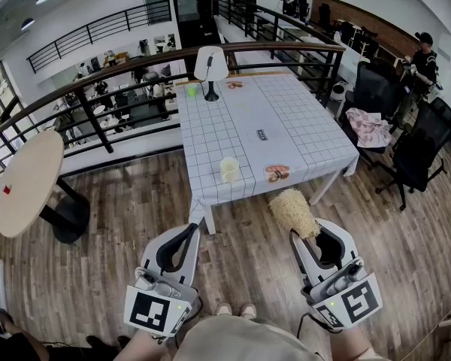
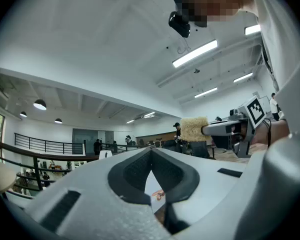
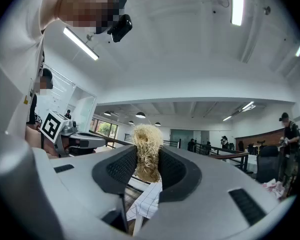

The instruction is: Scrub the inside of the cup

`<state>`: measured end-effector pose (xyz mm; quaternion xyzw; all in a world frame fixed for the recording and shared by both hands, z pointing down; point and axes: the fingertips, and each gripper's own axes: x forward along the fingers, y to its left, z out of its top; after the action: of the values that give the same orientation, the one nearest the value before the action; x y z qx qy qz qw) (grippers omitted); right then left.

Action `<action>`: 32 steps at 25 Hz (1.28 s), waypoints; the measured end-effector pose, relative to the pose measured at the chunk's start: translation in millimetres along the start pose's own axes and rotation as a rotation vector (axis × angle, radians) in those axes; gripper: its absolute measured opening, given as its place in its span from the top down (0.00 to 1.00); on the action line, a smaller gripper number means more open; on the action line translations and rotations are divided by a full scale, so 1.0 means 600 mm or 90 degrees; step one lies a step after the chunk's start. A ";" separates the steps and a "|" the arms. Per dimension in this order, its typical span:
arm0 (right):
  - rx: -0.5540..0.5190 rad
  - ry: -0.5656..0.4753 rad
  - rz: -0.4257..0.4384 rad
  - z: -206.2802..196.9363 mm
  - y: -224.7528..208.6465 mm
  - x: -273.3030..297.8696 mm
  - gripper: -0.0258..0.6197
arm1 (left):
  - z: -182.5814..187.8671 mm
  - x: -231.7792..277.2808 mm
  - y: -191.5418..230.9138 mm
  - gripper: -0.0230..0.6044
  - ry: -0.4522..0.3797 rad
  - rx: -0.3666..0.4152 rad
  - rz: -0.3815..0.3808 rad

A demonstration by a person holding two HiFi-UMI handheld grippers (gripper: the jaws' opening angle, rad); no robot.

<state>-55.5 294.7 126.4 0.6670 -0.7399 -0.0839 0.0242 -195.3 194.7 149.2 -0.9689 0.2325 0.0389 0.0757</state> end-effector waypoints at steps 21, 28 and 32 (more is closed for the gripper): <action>0.036 -0.004 0.008 -0.025 -0.043 -0.018 0.77 | -0.040 0.035 -0.050 0.94 0.066 -0.001 -0.007; 0.044 -0.002 0.005 -0.042 -0.087 -0.029 0.77 | -0.060 0.061 -0.075 0.94 0.095 -0.001 0.008; 0.050 -0.013 0.003 -0.040 -0.114 -0.045 0.77 | -0.049 0.074 -0.092 0.94 0.090 0.002 0.015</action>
<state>18.2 312.5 141.2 0.6651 -0.7442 -0.0615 -0.0095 -129.7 218.6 180.4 -0.9663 0.2487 -0.0286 0.0600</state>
